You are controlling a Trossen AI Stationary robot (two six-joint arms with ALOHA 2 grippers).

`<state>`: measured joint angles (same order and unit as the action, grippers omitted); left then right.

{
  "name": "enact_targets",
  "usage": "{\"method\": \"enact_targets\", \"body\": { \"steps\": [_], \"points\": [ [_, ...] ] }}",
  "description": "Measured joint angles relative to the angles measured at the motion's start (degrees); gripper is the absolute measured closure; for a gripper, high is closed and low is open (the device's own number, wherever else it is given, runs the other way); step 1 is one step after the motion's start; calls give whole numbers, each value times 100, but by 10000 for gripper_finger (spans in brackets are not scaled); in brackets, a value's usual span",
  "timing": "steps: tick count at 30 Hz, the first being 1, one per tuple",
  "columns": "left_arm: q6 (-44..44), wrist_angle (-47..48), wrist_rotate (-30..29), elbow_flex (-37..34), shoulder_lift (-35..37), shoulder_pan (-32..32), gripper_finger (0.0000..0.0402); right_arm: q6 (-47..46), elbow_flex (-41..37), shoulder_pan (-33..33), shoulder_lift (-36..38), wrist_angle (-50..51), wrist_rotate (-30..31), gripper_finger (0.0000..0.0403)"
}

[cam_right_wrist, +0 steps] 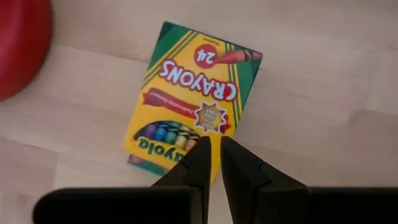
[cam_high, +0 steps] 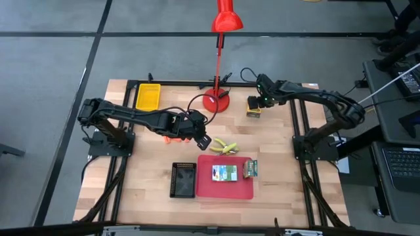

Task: Pick & Place School Supplies
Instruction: Put the yellow crayon box into the red bin

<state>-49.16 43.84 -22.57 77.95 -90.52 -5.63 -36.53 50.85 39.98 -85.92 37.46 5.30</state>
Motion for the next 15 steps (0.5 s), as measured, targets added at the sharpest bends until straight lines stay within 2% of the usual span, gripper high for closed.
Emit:
{"method": "enact_targets", "body": {
  "steps": [4, 9, 12, 15],
  "points": [
    [-13, 38, 58, 0, 2, 0, 263, 105, 0, 10, -325, -77, -38, 362],
    [-11, 122, 120, 0, 2, 13, 263, 111, 19, -145, -658, -108, -413, 362],
    [-9, 128, 120, 0, 2, 11, 263, -44, 26, -482, -707, -206, -483, 362],
    [-7, 140, 121, 0, 2, 11, 263, -356, 8, -955, -671, -452, -892, 362]
  ]
}}
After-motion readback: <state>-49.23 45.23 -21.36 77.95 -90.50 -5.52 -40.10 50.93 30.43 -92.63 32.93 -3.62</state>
